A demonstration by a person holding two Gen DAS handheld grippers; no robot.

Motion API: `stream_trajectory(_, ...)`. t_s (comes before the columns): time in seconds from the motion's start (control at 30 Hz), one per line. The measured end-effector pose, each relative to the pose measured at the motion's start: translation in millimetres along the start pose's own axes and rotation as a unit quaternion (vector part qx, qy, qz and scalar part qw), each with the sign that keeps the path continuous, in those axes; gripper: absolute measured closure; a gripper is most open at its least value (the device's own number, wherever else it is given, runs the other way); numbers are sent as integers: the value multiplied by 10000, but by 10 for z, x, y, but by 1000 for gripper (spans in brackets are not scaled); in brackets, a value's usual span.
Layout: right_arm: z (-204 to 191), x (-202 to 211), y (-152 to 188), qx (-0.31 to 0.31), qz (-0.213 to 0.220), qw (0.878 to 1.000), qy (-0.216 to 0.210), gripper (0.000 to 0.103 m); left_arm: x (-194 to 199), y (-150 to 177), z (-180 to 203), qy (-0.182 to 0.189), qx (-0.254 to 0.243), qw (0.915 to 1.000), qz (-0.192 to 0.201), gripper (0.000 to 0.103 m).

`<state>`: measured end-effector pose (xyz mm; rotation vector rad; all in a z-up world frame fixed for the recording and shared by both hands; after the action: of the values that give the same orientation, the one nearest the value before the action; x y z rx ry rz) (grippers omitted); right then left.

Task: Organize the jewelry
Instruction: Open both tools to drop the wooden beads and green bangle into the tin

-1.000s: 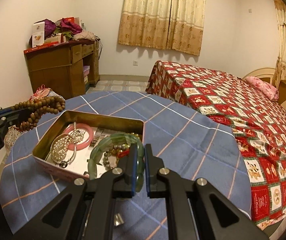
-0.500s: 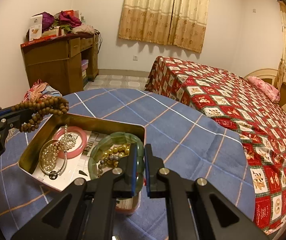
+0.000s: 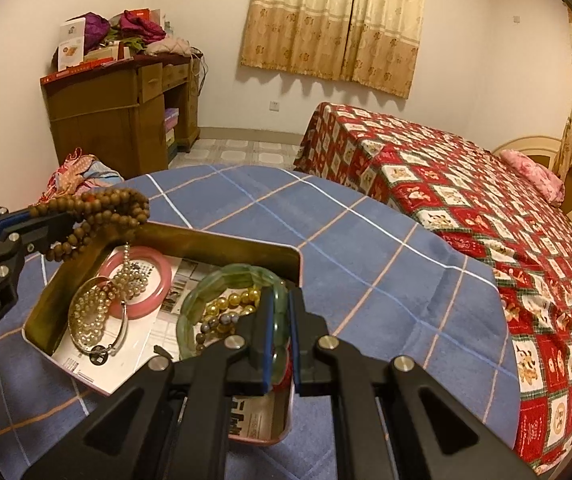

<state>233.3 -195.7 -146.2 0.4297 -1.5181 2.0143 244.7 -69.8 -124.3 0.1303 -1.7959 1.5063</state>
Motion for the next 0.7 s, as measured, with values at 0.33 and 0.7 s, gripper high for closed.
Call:
stream_trajectory(0.33,-45,-29,20,39,-54,10000,48,94,-70,11,-33,-33,-8,10000,-48,96)
stream_trajectory(0.7,30,23,113,-142,-120,9998,74,64,20,133,-82,-480,-130,9988,11,30)
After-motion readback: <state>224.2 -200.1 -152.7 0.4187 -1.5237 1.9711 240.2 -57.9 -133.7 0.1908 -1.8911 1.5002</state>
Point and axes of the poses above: each gripper's, at about its wrist camera, not at the fingertips, and x roughly against the way its jaws point, z to its right, y to its underside, the point moved 9 cm from there along -x, roughly the way its jaws point, and after that the axes turned 15 degrees about y, right-handed, at the moved point
